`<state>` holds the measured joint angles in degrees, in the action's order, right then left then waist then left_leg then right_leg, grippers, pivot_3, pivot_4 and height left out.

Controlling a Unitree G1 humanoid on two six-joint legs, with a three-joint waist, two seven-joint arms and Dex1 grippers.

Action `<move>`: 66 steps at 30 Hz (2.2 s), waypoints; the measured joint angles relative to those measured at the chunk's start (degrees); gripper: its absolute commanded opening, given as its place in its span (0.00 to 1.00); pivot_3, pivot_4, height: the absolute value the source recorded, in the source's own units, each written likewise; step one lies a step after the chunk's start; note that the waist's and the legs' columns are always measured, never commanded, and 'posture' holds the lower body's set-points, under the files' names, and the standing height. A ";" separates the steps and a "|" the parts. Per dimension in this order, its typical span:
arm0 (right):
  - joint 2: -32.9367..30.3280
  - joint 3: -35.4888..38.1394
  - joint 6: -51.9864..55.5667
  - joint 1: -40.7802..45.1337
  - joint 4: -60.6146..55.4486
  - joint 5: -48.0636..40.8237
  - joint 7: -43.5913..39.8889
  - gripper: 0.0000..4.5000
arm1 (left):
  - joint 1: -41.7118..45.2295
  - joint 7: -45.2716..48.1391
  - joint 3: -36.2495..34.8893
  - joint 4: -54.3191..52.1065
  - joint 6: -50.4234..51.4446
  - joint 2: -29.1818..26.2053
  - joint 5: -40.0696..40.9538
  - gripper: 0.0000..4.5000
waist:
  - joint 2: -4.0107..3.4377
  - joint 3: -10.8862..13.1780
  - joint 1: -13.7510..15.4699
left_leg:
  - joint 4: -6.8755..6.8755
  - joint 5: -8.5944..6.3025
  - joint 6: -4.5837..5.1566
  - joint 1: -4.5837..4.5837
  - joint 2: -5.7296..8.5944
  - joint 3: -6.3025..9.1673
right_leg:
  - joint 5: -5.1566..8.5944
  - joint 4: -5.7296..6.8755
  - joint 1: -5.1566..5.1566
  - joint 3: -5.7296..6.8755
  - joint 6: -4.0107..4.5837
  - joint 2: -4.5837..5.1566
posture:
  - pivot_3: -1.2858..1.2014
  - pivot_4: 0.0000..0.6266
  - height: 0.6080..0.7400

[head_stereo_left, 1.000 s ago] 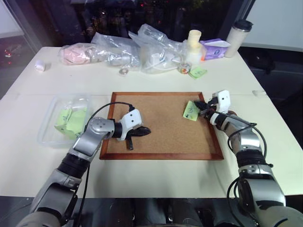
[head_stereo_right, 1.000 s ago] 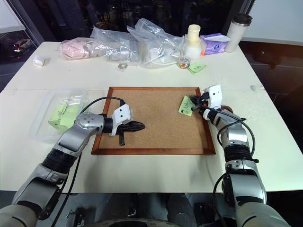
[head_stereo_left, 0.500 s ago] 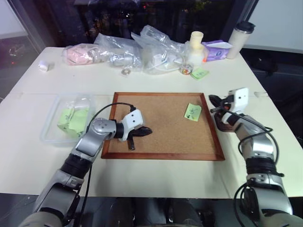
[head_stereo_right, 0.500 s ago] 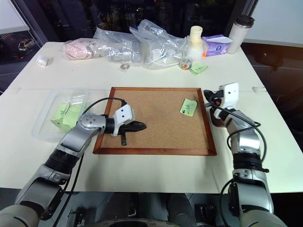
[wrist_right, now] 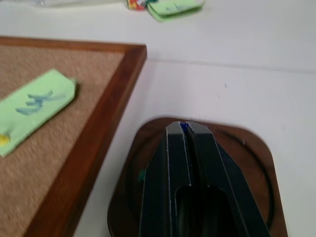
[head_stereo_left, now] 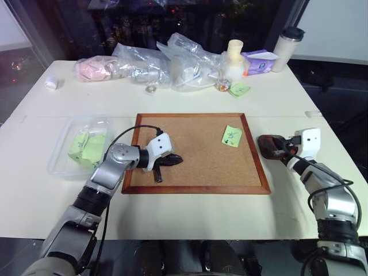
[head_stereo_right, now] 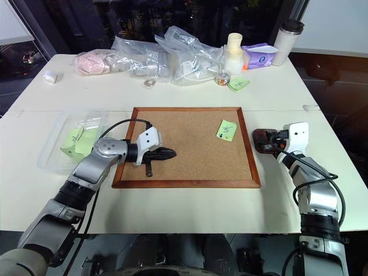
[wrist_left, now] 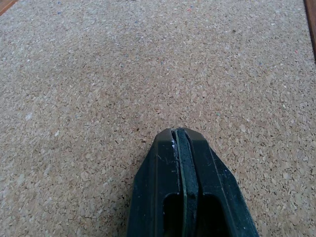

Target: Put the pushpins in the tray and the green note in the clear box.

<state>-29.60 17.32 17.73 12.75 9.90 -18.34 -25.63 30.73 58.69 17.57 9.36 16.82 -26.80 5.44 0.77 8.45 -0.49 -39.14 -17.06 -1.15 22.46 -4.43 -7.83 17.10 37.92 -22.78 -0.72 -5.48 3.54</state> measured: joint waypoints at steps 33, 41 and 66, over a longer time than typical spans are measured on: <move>3.52 -12.43 3.26 3.25 -7.73 -1.06 -5.05 0.99 | -0.39 -0.06 -0.28 -0.58 0.14 -0.01 0.00 0.00 | -0.01 0.00 -0.04 | 0.03 -0.05 0.09 0.03 0.00 0.11 | 0.01 -0.04 -0.03 0.01 0.02 0.01 | 0.52 0.24 0.95; 4.04 -13.99 2.67 3.25 -6.69 -0.38 -7.00 0.99 | -1.10 -0.63 -0.70 -1.90 1.62 -0.02 0.16 0.00 | -0.01 0.00 -0.16 | 0.04 -0.06 0.10 0.03 -0.01 0.11 | 0.01 -0.06 -0.03 0.00 0.02 0.00 | 0.52 0.24 0.95; 6.36 -12.48 -1.83 2.71 -2.51 0.14 -8.80 0.00 | -2.23 -0.71 -0.97 -3.86 2.64 -0.84 0.16 0.00 | -0.01 0.00 -0.37 | 0.14 -0.07 0.11 0.01 -0.05 0.11 | 0.01 -0.14 -0.04 0.00 0.02 -0.04 | 0.52 0.24 0.95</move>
<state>-23.24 4.84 15.90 15.46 7.38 -18.20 -34.43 28.50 57.98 16.59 5.50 19.46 -27.64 5.59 0.76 8.45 -0.87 -39.01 -17.13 -1.04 22.47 -4.49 -7.72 17.11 37.78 -22.82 -0.73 -5.45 3.49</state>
